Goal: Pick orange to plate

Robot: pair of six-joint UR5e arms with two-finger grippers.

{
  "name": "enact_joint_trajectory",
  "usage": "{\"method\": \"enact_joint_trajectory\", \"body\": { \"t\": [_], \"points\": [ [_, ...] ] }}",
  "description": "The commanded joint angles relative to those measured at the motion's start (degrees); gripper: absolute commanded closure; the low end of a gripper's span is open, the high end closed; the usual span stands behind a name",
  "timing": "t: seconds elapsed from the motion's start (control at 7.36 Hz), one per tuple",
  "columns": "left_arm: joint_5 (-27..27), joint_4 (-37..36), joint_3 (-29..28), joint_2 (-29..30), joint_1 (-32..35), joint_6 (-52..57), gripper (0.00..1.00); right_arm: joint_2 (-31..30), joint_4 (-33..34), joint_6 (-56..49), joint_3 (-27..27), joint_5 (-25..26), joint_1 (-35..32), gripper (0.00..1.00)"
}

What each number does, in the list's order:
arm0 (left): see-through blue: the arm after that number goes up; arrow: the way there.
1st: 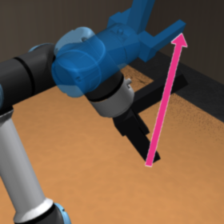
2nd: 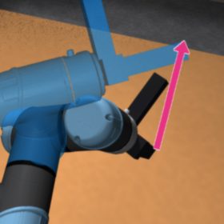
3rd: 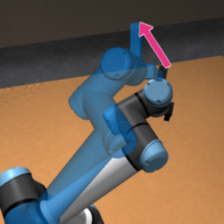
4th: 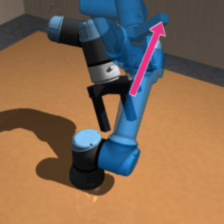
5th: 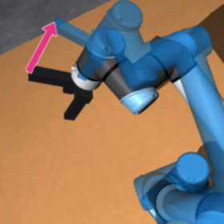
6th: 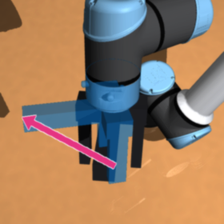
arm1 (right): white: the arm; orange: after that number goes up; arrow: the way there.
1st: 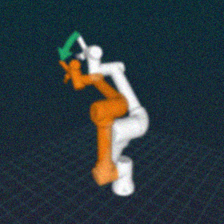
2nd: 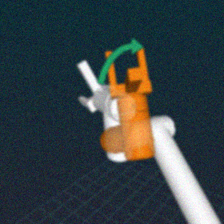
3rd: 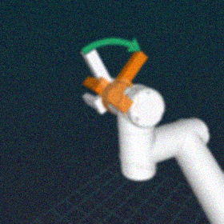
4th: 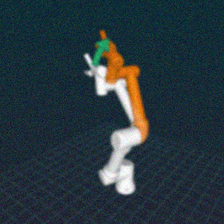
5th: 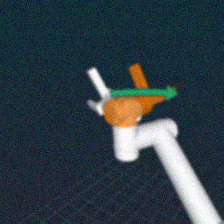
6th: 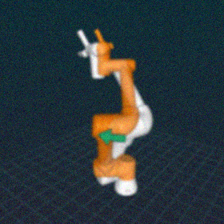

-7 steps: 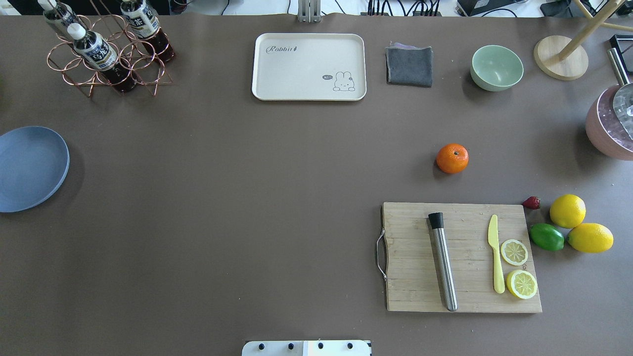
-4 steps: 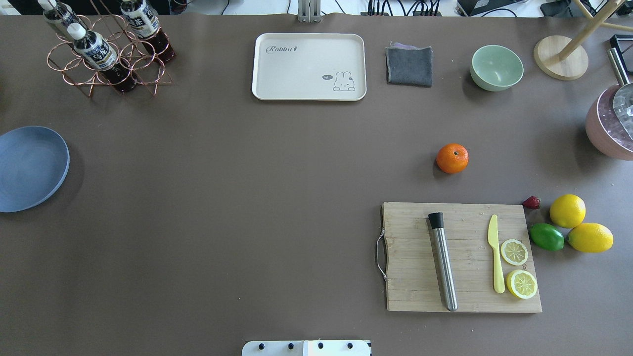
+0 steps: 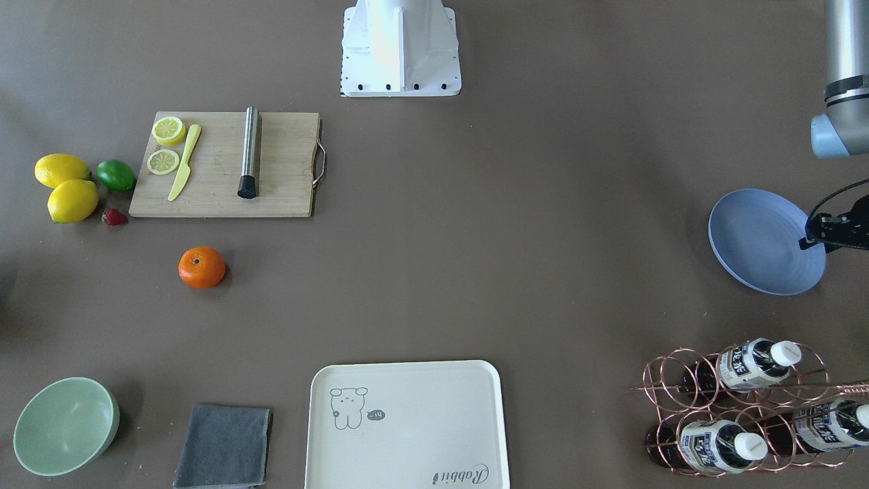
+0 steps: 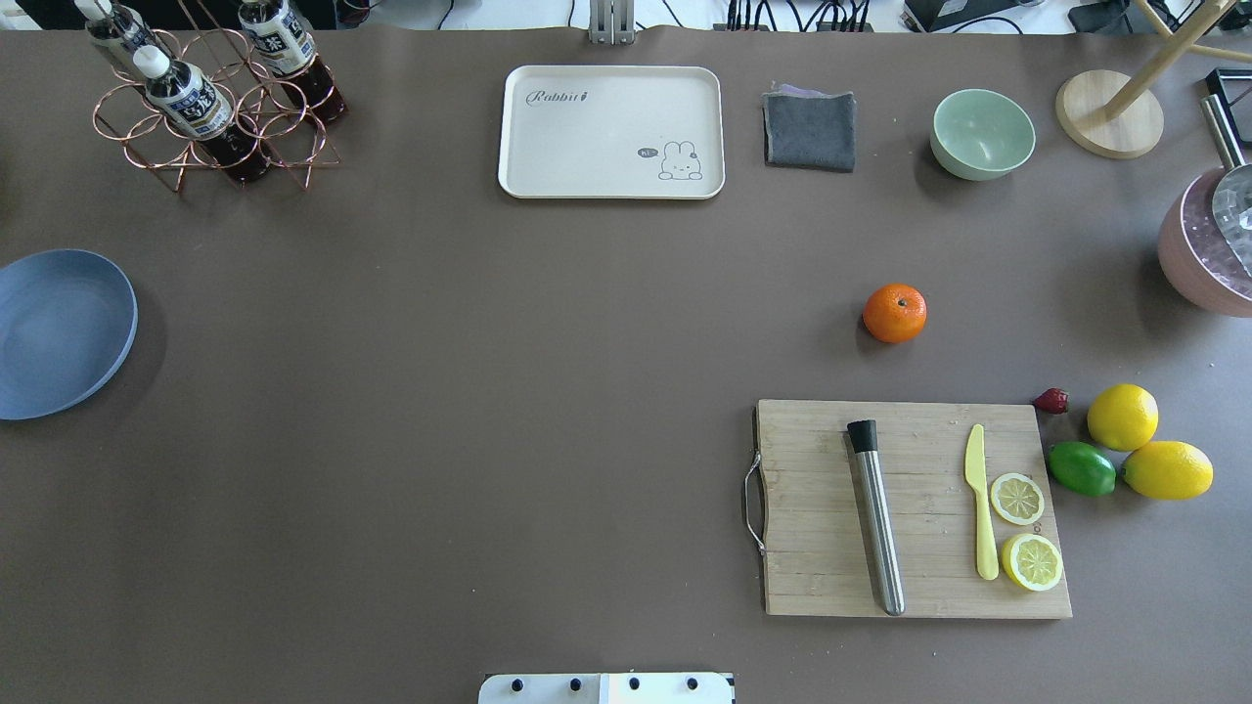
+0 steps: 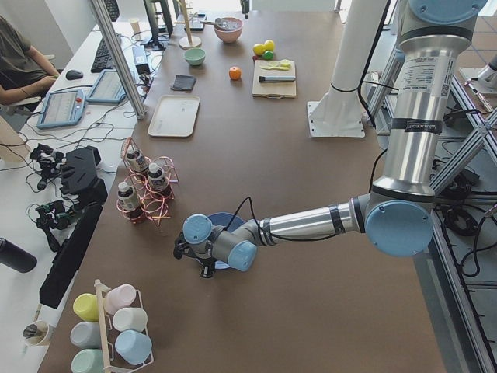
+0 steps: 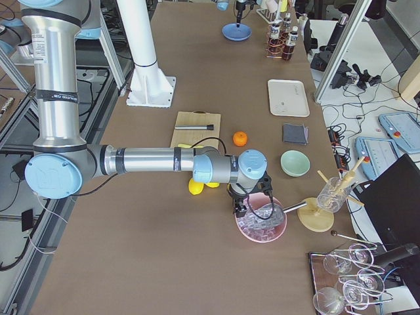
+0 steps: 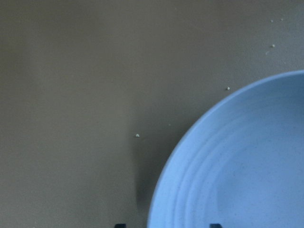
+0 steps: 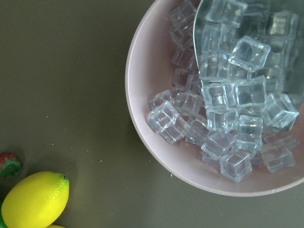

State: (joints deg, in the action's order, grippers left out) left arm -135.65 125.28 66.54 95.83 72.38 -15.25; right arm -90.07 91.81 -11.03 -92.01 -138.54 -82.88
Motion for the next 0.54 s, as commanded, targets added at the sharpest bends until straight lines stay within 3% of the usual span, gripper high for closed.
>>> {"method": "enact_joint_trajectory", "body": {
  "t": [0.0, 0.14, 0.41],
  "points": [
    [0.1, -0.2, 0.2, 0.4, -1.6, -0.1, 1.00, 0.2, 0.0, 0.6, -1.4, 0.9, 0.3, 0.00],
    [-0.1, -0.1, 0.9, 0.7, -1.6, -0.7, 1.00, 0.6, 0.0, 0.0, -2.4, 0.9, 0.3, 0.00],
    [-1.4, -0.8, 8.1, 0.7, -1.6, -10.1, 1.00, 1.5, 0.0, 0.6, -5.3, 0.8, 2.5, 0.00]
  ]
}}
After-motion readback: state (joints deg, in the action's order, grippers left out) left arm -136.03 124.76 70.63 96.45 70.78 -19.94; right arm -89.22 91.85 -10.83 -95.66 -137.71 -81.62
